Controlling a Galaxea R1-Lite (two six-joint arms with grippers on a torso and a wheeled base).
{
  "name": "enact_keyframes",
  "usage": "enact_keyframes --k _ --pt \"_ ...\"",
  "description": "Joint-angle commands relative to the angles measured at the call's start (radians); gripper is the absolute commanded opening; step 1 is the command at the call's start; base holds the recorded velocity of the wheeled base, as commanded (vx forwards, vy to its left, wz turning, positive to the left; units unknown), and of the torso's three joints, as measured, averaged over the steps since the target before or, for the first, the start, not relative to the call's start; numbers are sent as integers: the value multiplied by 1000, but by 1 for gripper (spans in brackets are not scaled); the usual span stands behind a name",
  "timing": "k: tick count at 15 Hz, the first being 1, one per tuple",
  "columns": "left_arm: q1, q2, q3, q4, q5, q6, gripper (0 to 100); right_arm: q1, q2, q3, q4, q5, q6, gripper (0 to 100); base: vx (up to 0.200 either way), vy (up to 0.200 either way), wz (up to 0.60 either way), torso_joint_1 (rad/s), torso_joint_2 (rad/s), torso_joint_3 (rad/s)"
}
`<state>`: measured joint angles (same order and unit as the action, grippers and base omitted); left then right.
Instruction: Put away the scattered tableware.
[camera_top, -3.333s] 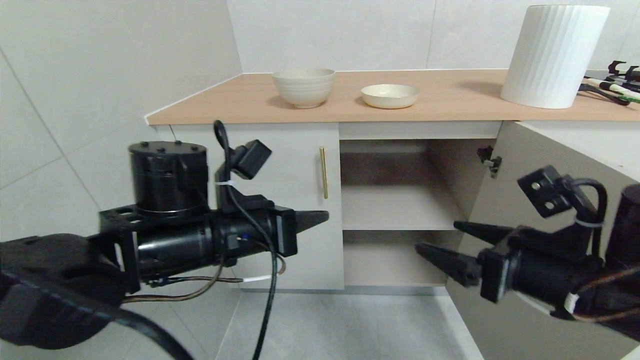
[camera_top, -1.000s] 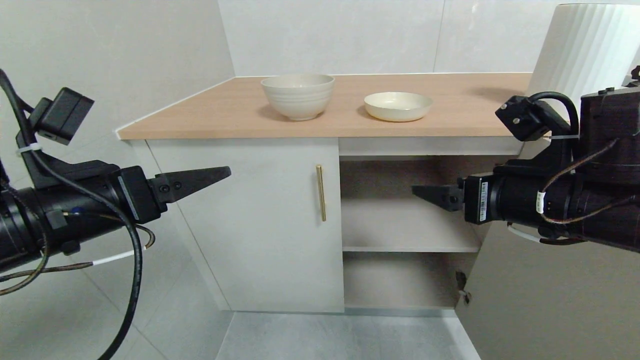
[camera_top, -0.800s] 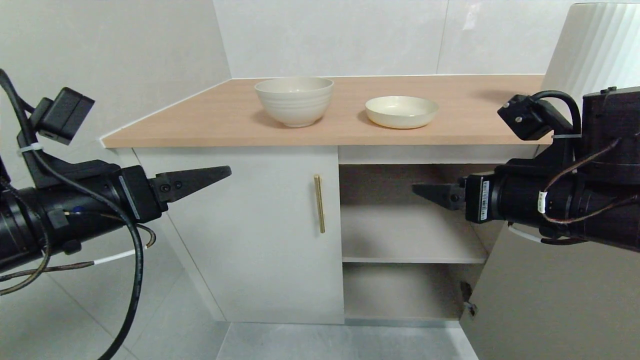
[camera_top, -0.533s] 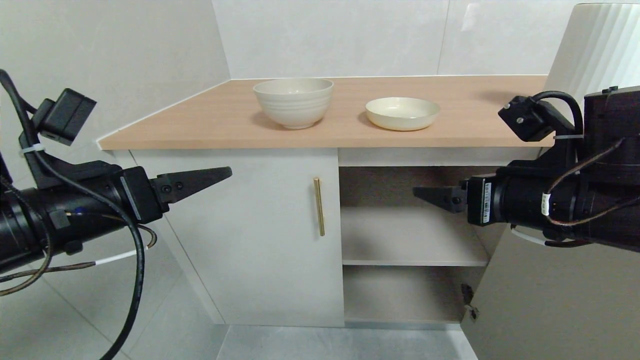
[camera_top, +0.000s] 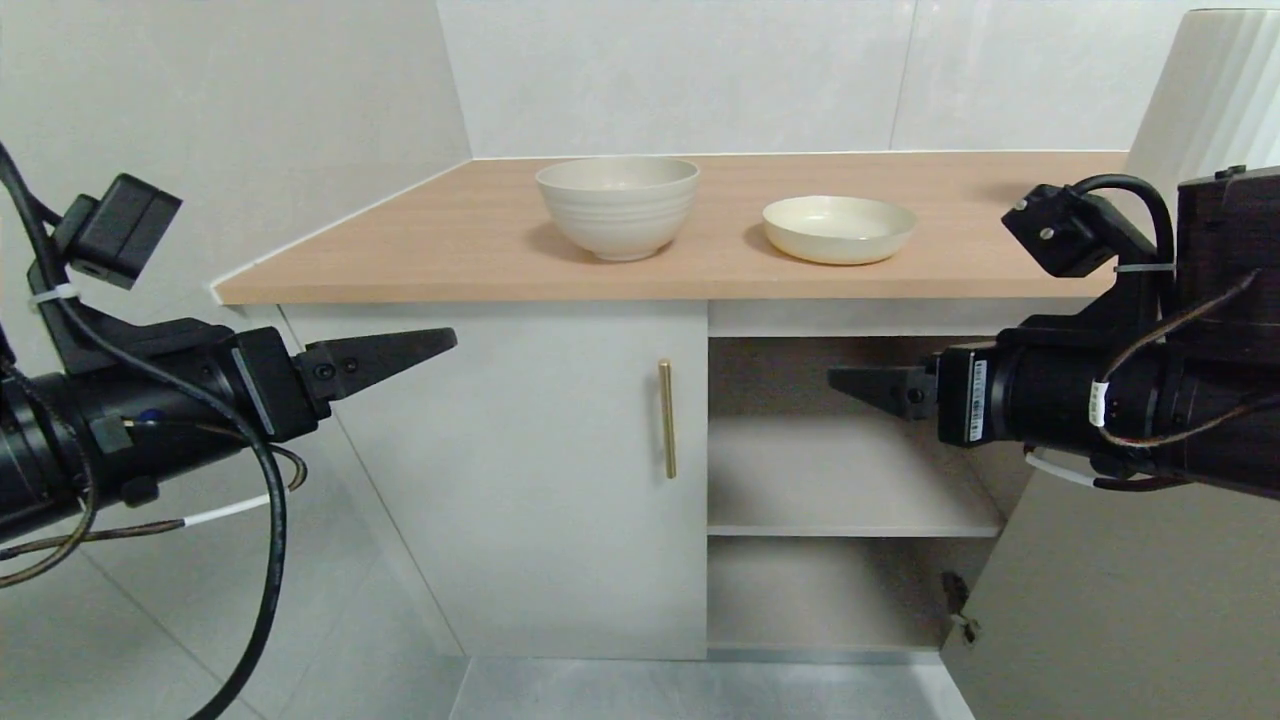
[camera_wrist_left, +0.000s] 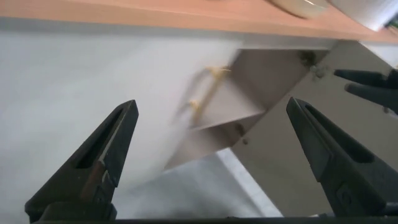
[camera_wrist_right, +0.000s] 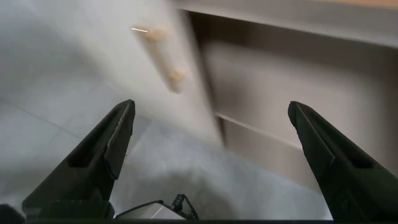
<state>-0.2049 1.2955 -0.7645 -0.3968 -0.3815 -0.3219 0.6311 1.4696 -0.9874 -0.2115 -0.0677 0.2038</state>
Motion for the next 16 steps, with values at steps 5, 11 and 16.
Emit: enact_keyframes --k 5,11,16 --pt "-2 -9 10 0 0 26 100 -1 -25 4 0 0 0 100 0 0 0 0 0 0" --pt "-4 -19 20 10 -10 73 100 1 -64 4 4 0 0 100 0 0 0 0 0 0" --pt "-54 -61 30 9 -10 86 100 6 -164 -7 126 63 2 100 120 0 0 -1 1 3"
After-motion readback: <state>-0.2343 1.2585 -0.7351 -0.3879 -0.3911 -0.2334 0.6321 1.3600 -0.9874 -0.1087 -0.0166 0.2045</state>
